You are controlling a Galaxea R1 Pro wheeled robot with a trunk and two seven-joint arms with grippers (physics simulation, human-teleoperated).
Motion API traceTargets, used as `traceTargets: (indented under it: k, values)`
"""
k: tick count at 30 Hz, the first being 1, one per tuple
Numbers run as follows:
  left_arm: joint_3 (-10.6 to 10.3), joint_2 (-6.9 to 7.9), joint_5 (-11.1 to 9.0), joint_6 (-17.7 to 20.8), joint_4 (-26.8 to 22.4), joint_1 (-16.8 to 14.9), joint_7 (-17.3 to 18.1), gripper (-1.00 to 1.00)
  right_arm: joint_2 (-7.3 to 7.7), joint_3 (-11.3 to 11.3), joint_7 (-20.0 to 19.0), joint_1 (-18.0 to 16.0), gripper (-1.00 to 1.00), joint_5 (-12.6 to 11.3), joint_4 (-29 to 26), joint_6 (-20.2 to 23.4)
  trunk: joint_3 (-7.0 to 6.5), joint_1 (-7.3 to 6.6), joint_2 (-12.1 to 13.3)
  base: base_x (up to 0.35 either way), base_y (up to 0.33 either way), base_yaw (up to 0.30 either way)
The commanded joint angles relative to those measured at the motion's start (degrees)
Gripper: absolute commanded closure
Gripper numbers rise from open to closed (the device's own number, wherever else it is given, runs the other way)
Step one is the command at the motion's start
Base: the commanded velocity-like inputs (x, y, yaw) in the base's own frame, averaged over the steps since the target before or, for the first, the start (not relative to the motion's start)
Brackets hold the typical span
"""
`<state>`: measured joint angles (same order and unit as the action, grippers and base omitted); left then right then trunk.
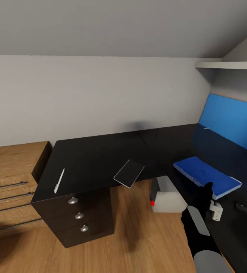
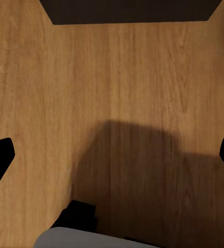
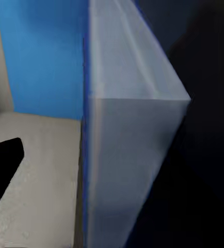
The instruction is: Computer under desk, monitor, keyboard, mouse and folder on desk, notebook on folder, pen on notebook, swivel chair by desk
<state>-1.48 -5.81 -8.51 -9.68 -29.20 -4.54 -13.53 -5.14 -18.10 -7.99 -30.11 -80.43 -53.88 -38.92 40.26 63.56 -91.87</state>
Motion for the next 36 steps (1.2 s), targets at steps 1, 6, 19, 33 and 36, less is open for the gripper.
traceTargets:
  k: [1, 6, 19, 33, 36]
  values:
    - [-0.17, 0.01, -0.55, -0.27, 0.02, -0.03, -0.17, -1.0, -0.04, -0.09, -0.54, -0.04, -1.0, -0.61, 0.0, -0.04, 0.05, -0.01, -0.02, 0.0, 0.0, 0.0]
    - [-0.18, 0.01, -0.55, -0.32, 0.02, -0.03, -0.18, -1.0, -0.04, -0.09, -0.61, -0.04, -1.0, -0.61, 0.0, -0.1, 0.05, -0.01, -0.02, 0.0, 0.0, 0.0]
    - [-0.19, 0.01, -0.55, -0.32, 0.02, -0.03, -0.09, -1.0, -0.04, -0.09, -0.54, -0.04, -1.0, -0.61, -0.08, -0.12, 0.05, -0.01, -0.02, -0.131, 0.0, 0.0]
    - [-0.19, 0.01, -0.55, -0.3, 0.04, -0.03, -0.09, -1.0, -0.11, -0.09, -0.61, -0.04, -1.0, -0.55, -0.09, -0.61, 0.05, -0.01, -0.02, -0.111, 0.0, 0.0]
    - [-0.19, 0.01, -0.55, -0.26, 0.04, -0.03, -0.09, -1.0, -0.13, -0.09, -0.8, -0.04, -1.0, -0.53, -0.18, -0.83, 0.05, -0.01, -0.02, -0.006, 0.0, 0.0]
